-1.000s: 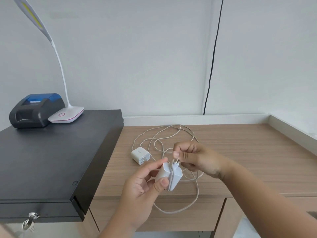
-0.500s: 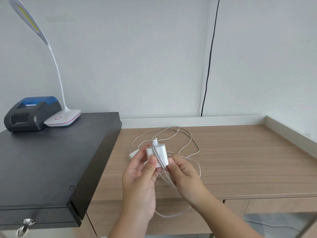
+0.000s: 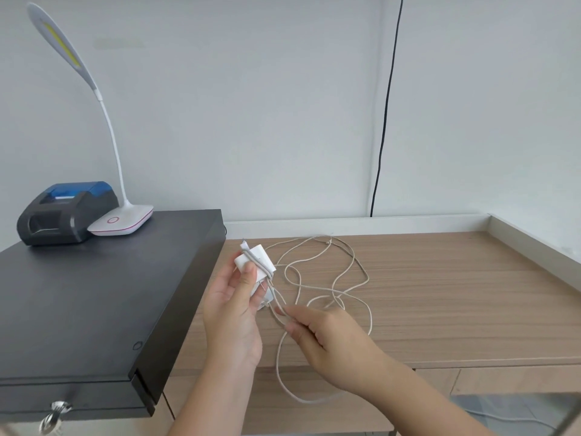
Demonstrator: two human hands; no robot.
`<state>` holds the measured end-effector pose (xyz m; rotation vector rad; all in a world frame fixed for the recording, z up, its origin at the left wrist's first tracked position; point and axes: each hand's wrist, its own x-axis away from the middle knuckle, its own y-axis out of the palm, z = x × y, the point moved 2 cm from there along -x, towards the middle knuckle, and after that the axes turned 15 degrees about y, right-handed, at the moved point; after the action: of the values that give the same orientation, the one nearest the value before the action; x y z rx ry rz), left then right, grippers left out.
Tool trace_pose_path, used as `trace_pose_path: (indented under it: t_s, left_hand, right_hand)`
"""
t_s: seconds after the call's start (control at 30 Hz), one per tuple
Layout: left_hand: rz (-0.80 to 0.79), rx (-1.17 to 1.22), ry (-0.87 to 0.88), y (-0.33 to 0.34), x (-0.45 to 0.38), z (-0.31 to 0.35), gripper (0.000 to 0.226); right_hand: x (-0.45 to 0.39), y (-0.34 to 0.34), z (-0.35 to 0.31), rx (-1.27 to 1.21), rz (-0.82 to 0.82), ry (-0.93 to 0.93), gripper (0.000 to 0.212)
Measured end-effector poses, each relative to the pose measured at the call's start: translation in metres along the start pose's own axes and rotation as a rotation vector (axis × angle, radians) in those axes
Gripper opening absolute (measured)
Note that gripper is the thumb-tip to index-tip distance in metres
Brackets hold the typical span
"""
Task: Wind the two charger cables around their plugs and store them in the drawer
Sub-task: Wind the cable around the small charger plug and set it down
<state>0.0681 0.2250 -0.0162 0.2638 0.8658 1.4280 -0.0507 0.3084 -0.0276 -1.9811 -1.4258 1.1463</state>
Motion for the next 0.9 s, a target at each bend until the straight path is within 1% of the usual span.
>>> trace_pose_path:
  t_s: [0.07, 0.13, 0.17, 0.23, 0.27, 0.33, 0.37, 0.43, 0.53, 0.63, 0.77, 0.9]
  left_hand:
    - [0.011, -0.044, 0.033, 0.001, -0.008, -0.002, 0.023]
    - [0.012, -0.126, 0.101, 0.002, -0.016, -0.004, 0.023]
    - [-0.009, -0.202, 0.161, 0.002, -0.019, -0.004, 0.025]
    - [-0.123, -0.385, 0.293, 0.0, -0.024, -0.003, 0.03]
    - [-0.191, -0.472, 0.345, -0.001, -0.026, -0.003, 0.034]
    - [-0.304, -0.595, 0.415, -0.002, -0.029, -0.005, 0.039]
    - [-0.349, -0.63, 0.431, -0.002, -0.03, -0.005, 0.04]
    - [-0.429, -0.666, 0.448, -0.002, -0.033, -0.007, 0.041]
    - [-0.544, -0.704, 0.439, 0.001, -0.036, -0.008, 0.046]
    - [-0.635, -0.715, 0.365, 0.009, -0.035, -0.006, 0.047]
    - [-0.676, -0.669, 0.226, 0.016, -0.034, -0.002, 0.044]
    - [-0.717, -0.638, 0.131, 0.019, -0.033, 0.005, 0.048]
  right_hand:
    - [-0.005, -0.001, -0.004, -0.013, -0.053, -0.017, 0.024]
    - [-0.013, -0.008, -0.008, -0.061, -0.071, -0.01, 0.013]
    - [-0.018, -0.015, -0.01, -0.094, -0.063, 0.002, 0.015]
    - [-0.032, -0.031, -0.01, -0.129, -0.013, 0.019, 0.029]
    - [-0.039, -0.04, -0.01, -0.127, 0.011, 0.023, 0.029]
    - [-0.056, -0.059, -0.011, -0.111, 0.047, 0.043, 0.017]
    - [-0.063, -0.068, -0.011, -0.111, 0.059, 0.053, 0.014]
    - [-0.078, -0.082, -0.012, -0.097, 0.064, 0.049, 0.015]
    - [-0.097, -0.095, -0.017, -0.046, 0.042, -0.002, 0.015]
    - [-0.112, -0.103, -0.022, -0.019, -0.004, -0.05, 0.012]
    - [-0.122, -0.109, -0.025, 0.002, -0.039, -0.078, 0.011]
    - [-0.123, -0.112, -0.02, -0.077, -0.081, -0.044, 0.012]
